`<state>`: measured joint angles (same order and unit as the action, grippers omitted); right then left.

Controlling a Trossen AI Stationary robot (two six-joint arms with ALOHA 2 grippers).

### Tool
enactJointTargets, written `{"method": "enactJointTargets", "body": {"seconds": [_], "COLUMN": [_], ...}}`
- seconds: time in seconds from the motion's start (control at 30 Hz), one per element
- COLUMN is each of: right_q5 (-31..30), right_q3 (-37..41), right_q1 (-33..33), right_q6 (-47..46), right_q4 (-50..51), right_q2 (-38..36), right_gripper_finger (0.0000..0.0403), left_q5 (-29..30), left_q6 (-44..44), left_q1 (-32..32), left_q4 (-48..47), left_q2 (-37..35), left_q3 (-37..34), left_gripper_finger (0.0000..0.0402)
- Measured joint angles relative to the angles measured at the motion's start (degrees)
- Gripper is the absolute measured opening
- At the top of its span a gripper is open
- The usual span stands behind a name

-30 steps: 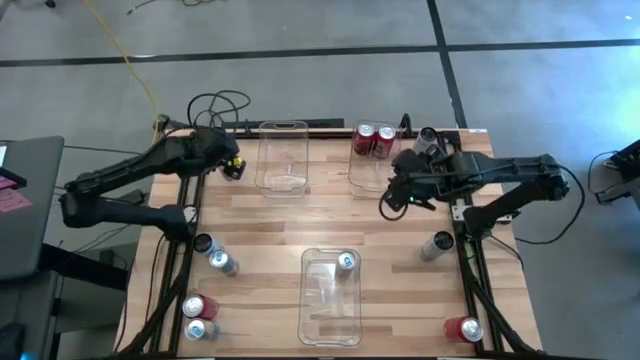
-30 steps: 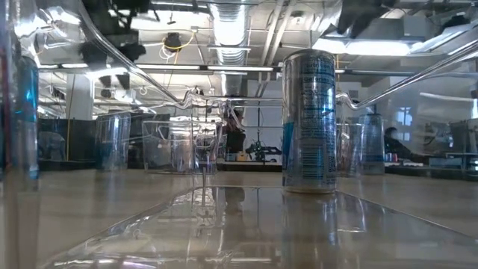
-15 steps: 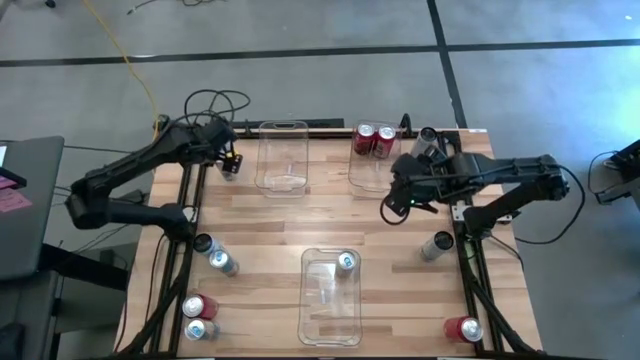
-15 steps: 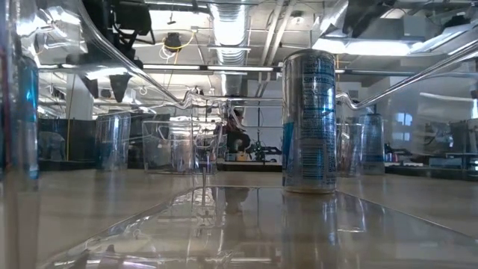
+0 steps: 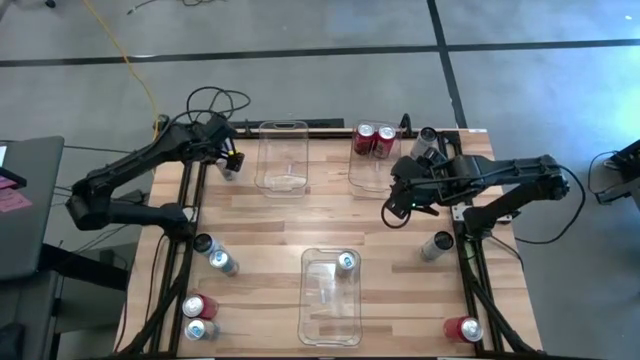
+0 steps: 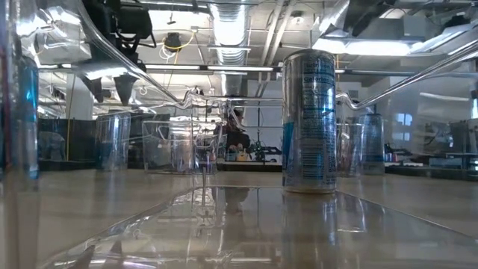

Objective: Sort soda cans
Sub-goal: Put the top blue soda can into the bottom transparent bin

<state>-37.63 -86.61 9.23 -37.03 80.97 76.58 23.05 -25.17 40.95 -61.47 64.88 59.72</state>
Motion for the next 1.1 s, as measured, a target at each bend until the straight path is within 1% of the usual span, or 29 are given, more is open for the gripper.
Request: {"method": "enactJointTargets", "body": {"seconds": [0.17,0.33,0.67,0.83,0.9,0.97,1.1], "right_q5": [0.0,0.0,0.2,0.2,0.2,0.2,0.2], "right_q3": [0.0,0.0,0.0,0.0,0.0,0.0,0.0], "right_q1": [0.0,0.1,0.1,1.1,1.8,2.1,2.9], "right_q6": [0.0,0.0,-0.1,-1.5,-2.0,-2.2,-3.1], "right_q4": [0.0,0.1,0.5,1.6,1.7,1.8,1.9], "right_q2": [0.0,0.0,0.0,0.0,0.0,0.0,0.0], "right_gripper_finger": [0.0299,0.0299,0.0299,0.0299,0.0299,0.0299,0.0299], "left_q5": [0.7,0.7,-0.4,-0.4,-0.4,-0.4,-0.7], "left_q6": [0.5,-0.3,1.0,2.9,3.4,3.5,3.1], "left_q1": [2.1,5.0,5.3,5.3,5.3,5.3,5.4], "left_q4": [2.0,0.3,0.5,0.5,0.5,0.5,-0.4], "left_q2": [0.8,4.2,11.4,13.6,14.0,14.0,14.0], "left_q3": [0.0,0.0,0.0,0.0,0.0,0.0,0.0], "left_gripper_finger": [0.038,0.038,0.038,0.0377,0.0365,0.0342,0.0277]}}
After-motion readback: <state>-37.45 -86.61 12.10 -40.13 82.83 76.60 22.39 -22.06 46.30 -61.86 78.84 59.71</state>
